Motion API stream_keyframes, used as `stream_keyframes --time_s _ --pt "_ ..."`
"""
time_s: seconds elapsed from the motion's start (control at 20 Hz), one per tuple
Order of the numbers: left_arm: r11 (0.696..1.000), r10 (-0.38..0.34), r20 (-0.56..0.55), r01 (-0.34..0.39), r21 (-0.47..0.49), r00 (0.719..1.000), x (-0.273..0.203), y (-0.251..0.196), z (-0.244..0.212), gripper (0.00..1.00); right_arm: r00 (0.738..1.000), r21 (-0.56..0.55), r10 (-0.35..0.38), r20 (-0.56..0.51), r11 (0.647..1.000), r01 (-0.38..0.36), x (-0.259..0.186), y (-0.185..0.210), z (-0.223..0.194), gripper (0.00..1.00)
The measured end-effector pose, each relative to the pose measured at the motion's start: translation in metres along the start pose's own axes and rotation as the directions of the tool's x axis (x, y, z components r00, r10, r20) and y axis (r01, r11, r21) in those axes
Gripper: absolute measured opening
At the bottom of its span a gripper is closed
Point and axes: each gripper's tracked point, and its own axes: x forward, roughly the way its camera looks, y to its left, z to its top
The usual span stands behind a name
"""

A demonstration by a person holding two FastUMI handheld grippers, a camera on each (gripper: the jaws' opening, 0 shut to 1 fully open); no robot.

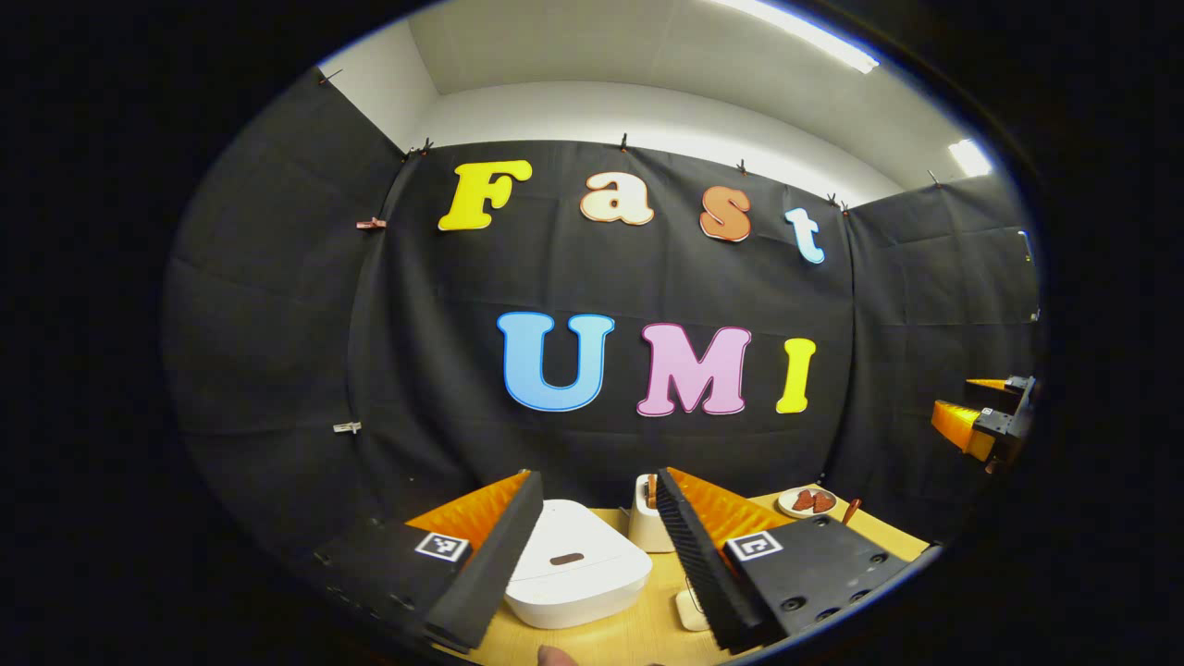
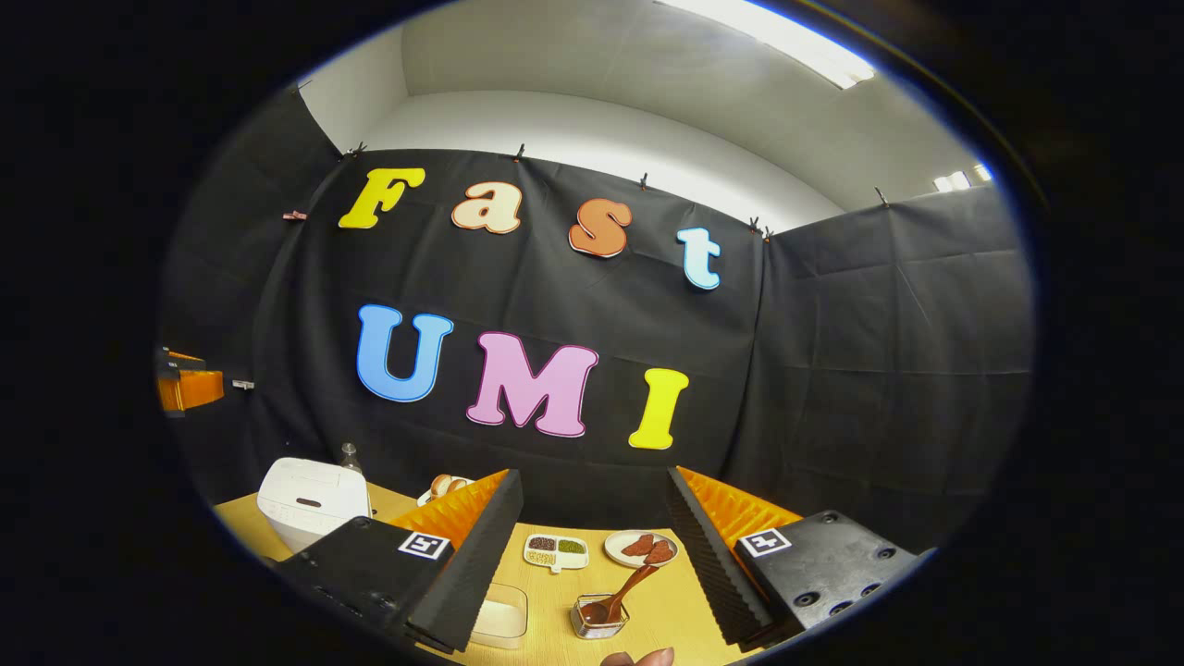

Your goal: Close the left gripper, press the button to open the rice cooker; take a wooden spoon from the chopstick holder with the right hand, scoop a spoonful of rice and pour it into the rice cooker, then put the wooden spoon back into the chopstick holder.

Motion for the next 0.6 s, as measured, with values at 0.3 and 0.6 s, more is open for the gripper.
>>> stream_keyframes --time_s 0.3,0.6 --pt "0.996 -0.076 -0.026 0.074 -0.049 0.997 0.009 0.009 -0.01 0.09 1.0 -0.011 -0.025 -0.016 1.0 0.025 0.0 -0.001 -0.002 0.97" --pt "0.984 -0.147 -0.155 0.129 -0.121 0.977 0.027 0.03 -0.048 0.07 0.998 -0.039 -0.055 -0.024 0.998 0.054 0.0 -0.003 -0.004 0.97"
